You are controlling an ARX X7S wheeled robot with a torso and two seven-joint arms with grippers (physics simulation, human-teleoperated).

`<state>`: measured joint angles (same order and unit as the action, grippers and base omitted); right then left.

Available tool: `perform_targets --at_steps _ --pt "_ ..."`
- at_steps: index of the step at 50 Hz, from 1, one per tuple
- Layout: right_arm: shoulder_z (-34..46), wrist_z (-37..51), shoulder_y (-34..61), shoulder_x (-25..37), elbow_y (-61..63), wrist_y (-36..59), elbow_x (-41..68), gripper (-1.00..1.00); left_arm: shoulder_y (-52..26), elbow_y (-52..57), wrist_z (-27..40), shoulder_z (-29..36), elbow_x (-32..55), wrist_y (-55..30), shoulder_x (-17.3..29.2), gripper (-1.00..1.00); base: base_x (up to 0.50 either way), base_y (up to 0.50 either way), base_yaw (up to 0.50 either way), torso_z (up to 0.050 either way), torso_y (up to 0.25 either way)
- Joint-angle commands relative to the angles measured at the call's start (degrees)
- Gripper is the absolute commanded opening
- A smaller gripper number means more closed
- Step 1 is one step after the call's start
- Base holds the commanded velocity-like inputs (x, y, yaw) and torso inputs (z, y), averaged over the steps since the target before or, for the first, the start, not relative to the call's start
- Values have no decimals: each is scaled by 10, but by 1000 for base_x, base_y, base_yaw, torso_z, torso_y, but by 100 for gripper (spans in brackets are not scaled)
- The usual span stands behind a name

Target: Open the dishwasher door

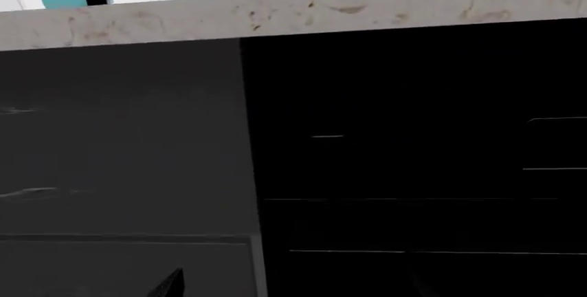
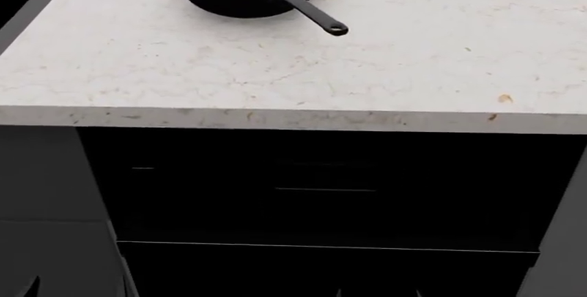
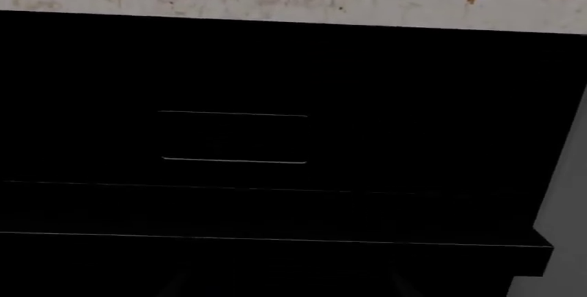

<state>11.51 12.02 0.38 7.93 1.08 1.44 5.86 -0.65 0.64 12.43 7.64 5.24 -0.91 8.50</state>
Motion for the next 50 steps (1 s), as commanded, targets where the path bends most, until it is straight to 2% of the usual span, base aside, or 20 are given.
perform_targets --at_steps 1,37,50 --pt "6 4 2 3 -7 -3 5 100 0 -2 4 6 3 1 3 100 0 0 0 -50 0" --pt "20 17 3 14 -7 -4 15 100 1 -2 15 15 17 11 14 100 0 0 0 -50 0" --pt "25 27 -2 22 18 13 14 100 2 5 22 16 23 7 17 100 0 0 0 0 0"
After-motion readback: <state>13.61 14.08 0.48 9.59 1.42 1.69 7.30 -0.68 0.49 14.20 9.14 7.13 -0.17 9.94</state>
